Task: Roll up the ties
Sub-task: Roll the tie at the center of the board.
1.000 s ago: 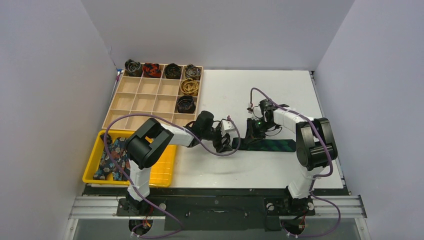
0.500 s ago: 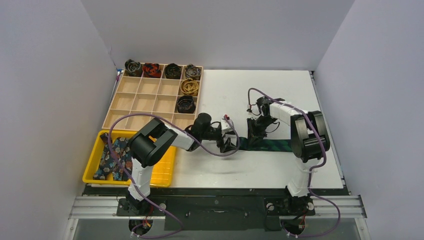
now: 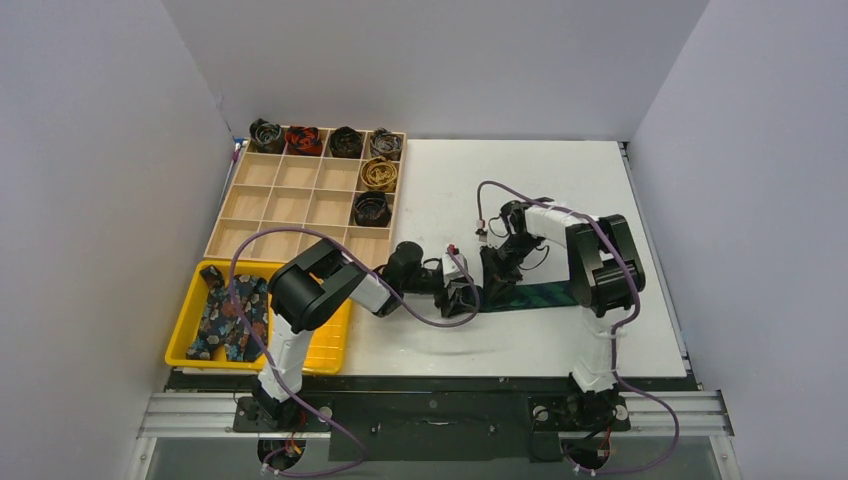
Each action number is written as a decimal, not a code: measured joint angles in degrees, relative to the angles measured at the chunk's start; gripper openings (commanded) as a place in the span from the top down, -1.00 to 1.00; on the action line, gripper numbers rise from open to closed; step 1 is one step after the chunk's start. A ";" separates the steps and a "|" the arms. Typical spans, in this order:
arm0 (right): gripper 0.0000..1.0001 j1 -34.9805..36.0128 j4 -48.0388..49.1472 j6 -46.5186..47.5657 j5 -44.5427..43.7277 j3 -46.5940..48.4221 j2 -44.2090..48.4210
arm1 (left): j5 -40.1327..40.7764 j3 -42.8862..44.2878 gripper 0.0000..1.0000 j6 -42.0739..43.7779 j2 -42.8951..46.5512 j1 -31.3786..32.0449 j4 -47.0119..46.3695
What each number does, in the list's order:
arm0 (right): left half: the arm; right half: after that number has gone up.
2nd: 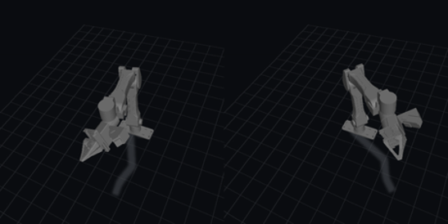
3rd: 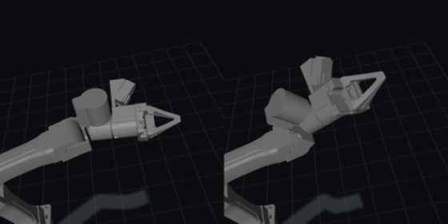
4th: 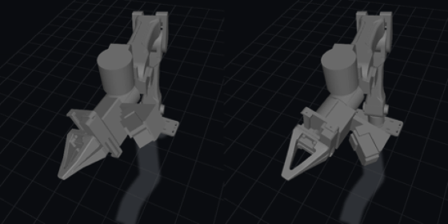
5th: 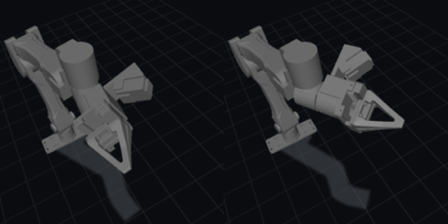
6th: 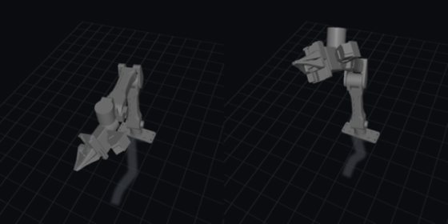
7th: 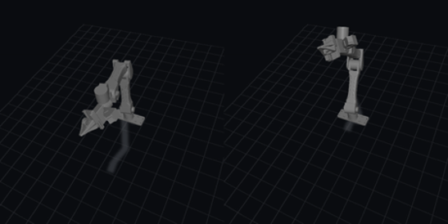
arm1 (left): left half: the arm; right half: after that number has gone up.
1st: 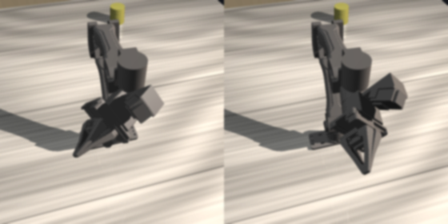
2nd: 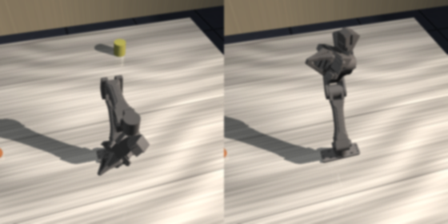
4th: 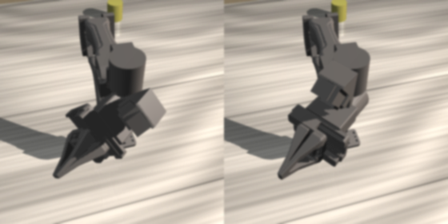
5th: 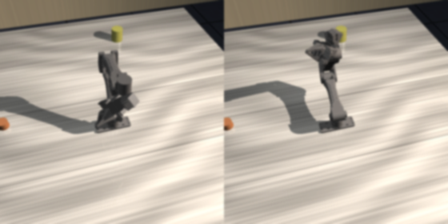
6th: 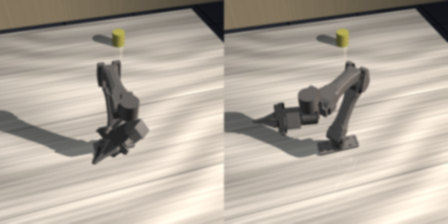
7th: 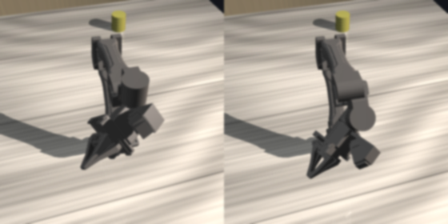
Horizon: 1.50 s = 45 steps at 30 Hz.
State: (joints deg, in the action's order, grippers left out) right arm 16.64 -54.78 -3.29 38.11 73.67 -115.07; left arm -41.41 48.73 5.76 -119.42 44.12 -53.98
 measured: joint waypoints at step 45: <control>1.00 -4.94 13.16 -4.20 3.13 -11.34 11.91 | 4.55 5.03 -0.54 3.48 3.10 -0.37 18.69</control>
State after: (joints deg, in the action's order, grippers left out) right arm 11.70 -41.63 -7.49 41.23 62.33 -103.15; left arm -36.86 53.76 9.23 -116.31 43.75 -35.29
